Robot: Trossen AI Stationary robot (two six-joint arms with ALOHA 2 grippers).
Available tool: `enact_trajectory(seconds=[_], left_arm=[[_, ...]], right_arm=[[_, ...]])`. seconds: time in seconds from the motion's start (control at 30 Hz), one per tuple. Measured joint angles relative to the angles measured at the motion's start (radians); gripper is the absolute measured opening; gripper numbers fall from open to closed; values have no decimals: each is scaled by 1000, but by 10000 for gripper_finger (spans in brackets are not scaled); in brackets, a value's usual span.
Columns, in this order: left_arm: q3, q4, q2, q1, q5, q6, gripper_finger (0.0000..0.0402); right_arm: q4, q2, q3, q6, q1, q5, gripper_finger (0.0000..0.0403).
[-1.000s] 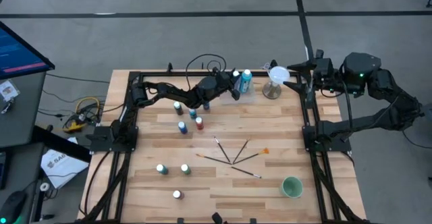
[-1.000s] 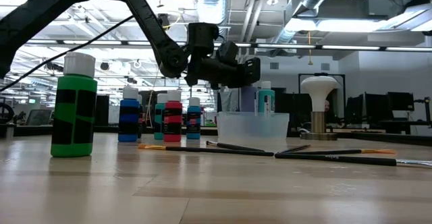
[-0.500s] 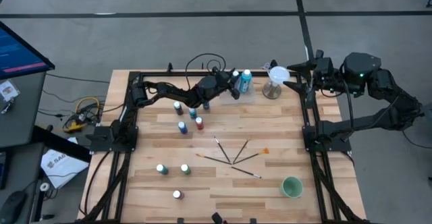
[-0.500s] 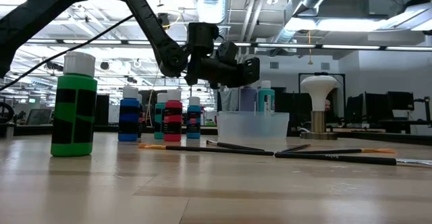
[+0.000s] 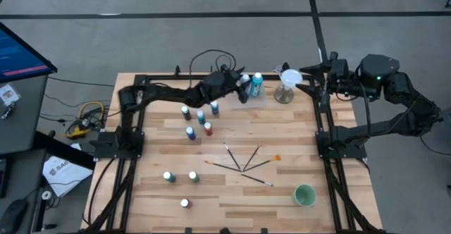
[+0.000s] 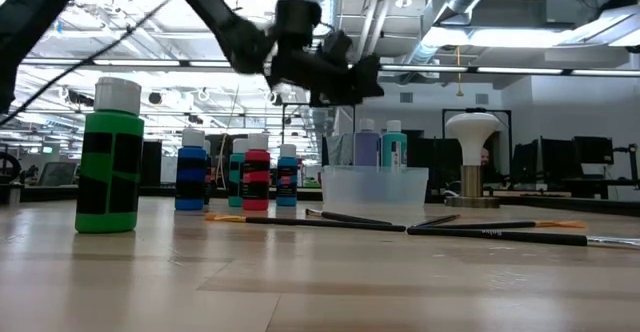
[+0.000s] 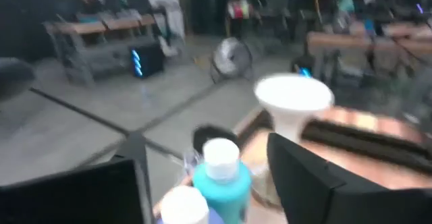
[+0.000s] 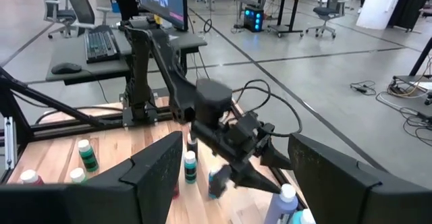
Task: Pick & Place Paint Supplies
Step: Put the top blue paint bottle into the transparent bin
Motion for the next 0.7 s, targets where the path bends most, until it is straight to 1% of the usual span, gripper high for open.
enact_trajectory(seconds=[0.07,0.23,0.33,0.4,0.5,0.6,0.7], left_arm=[[0,-155,-96,-11,34,-1,205],[1,-611,-381,-57,49,12,244],[-28,-789,-519,-67,45,54,256],[-67,-839,-585,-55,55,49,259],[-143,-848,-640,-22,113,45,258],[-204,-846,-647,12,181,43,258],[-242,-845,-620,29,231,62,259]], right_arm=[[13,0,0,0,0,0,265],[13,0,0,8,0,0,265],[13,0,0,8,0,0,265],[11,0,0,8,0,0,265],[11,0,0,8,0,0,265],[11,7,0,11,0,0,265],[10,9,0,24,0,1,265]])
